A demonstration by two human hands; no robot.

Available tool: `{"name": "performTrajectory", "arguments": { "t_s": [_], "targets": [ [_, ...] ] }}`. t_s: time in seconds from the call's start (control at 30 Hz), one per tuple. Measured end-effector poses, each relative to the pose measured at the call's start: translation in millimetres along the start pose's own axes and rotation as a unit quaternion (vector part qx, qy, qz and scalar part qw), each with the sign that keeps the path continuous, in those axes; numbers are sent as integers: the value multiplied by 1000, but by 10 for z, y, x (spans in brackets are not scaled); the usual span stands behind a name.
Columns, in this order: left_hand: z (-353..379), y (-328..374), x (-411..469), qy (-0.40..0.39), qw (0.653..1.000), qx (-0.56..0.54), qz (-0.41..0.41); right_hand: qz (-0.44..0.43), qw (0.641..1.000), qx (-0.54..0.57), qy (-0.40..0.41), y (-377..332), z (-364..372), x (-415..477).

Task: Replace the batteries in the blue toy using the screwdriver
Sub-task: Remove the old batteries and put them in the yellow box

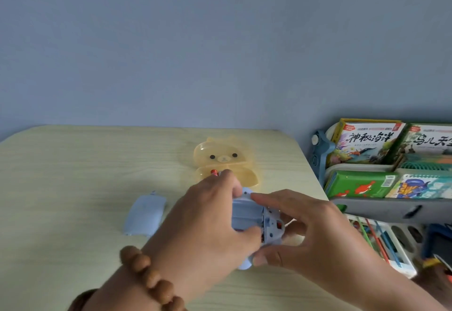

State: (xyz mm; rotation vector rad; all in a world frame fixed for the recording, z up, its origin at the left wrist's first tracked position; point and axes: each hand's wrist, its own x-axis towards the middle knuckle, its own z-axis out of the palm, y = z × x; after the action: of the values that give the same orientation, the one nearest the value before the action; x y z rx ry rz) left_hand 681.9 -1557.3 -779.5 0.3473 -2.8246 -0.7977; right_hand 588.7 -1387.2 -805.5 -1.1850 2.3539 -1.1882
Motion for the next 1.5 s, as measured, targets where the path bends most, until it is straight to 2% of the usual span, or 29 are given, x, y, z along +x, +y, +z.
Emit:
{"name": "performTrajectory", "arguments": {
  "t_s": [0.37,0.5,0.73,0.9,1.07,1.2,1.37,1.5],
  "targets": [
    [135,203,44,-22,997,-40,-58,-46,999,-16,10,50,16,-1],
    [189,236,52,-27,991,-87,-95,-60,998,-16,24,93,25,-6],
    [174,239,61,-41,985,-118,-119,-56,998,-12,12,101,22,7],
    [222,261,63,-2,989,-103,-110,-53,998,-7,16,107,32,7],
    [211,257,51,3,982,-149,-119,-46,999,19,13,106,30,4],
    [207,192,4,18,987,-137,-81,-39,999,30,5,94,21,0],
    [262,81,-62,39,998,-41,30,-40,999,11,15,138,28,-6],
    [234,8,-74,5,998,-38,56,-25,1000,1,18,176,29,-16]
  ]
}}
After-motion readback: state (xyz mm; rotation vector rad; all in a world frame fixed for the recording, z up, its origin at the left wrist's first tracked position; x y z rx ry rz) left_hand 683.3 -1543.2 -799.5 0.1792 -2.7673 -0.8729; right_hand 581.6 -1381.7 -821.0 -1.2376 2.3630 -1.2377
